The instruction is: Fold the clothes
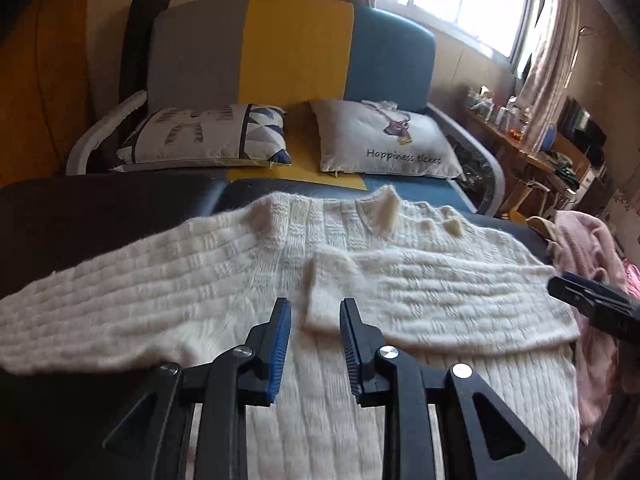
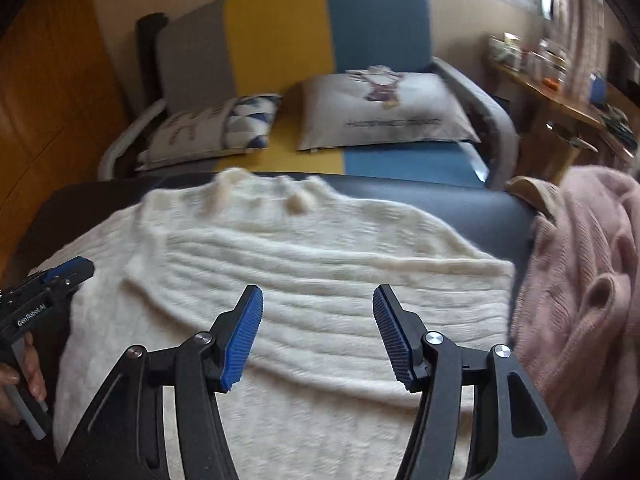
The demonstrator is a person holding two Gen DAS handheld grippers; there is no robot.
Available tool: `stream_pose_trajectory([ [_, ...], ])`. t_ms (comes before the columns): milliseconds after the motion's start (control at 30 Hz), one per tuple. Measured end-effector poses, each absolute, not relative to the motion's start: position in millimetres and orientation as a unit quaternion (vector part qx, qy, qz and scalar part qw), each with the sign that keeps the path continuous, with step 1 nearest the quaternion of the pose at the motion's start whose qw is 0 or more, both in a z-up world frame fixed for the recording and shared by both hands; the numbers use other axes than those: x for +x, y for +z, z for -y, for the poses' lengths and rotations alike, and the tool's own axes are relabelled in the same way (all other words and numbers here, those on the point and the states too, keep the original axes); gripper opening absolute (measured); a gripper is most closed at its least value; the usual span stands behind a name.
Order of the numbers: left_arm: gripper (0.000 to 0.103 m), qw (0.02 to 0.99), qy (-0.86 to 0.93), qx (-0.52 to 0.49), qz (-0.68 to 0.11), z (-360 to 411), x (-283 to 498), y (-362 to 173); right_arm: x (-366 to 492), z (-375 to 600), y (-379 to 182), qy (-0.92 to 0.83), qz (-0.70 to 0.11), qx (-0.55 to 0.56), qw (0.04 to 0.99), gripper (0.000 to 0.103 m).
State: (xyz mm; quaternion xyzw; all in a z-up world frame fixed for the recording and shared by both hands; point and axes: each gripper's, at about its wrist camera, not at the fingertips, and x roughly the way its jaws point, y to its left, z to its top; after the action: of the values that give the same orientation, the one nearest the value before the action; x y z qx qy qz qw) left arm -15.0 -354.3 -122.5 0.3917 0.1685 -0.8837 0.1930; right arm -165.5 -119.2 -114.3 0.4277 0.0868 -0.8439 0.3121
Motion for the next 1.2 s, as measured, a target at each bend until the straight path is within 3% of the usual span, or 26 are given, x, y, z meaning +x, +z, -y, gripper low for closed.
stream_pose_trajectory([
  [233, 0.025, 0.197, -0.873, 0.434, -0.099, 342.6, -64.1, -160.5, -197.7, 121.0, -188.1, -0.834, -0.113, 0.474, 0.26, 0.061],
  [467, 0.025, 0.169, -0.894, 0.385, -0.156, 363.4, -53.9, -149.0, -189.8, 131.9, -162.5, -0.845, -0.104, 0.427, 0.304, 0.063],
  [667, 0.025, 0.155, -0.891, 0.412, -0.113, 361.2, -100.1, -149.9, -193.3, 199.9, -146.2, -0.827, -0.124, 0.398, 0.376, 0.063],
  [767, 0.027, 0.173, -0.879, 0.435, -0.094, 365.0, -108.0, -171.8, -212.7, 224.0, -182.8, -0.81, -0.16, 0.451, 0.34, 0.063],
  [833, 0.027, 0.165, -0.883, 0.425, -0.113, 370.3, -101.4, -170.2, -214.8, 220.1, -190.0, -0.813, -0.142, 0.443, 0.351, 0.066],
  [900, 0.027, 0.142, -0.892, 0.401, -0.151, 375.9, -96.9, -159.2, -220.9, 214.8, -180.3, -0.822, -0.133, 0.431, 0.349, 0.066],
  [1033, 0.027, 0.12, -0.906, 0.377, -0.149, 374.6, -117.6, -140.0, -235.8, 206.8, -159.6, -0.84, -0.125, 0.407, 0.337, 0.066],
  [1200, 0.027, 0.113, -0.89, 0.42, -0.134, 374.2, -160.0, -165.7, -257.5, 215.2, -168.8, -0.841, -0.169, 0.413, 0.306, 0.066],
])
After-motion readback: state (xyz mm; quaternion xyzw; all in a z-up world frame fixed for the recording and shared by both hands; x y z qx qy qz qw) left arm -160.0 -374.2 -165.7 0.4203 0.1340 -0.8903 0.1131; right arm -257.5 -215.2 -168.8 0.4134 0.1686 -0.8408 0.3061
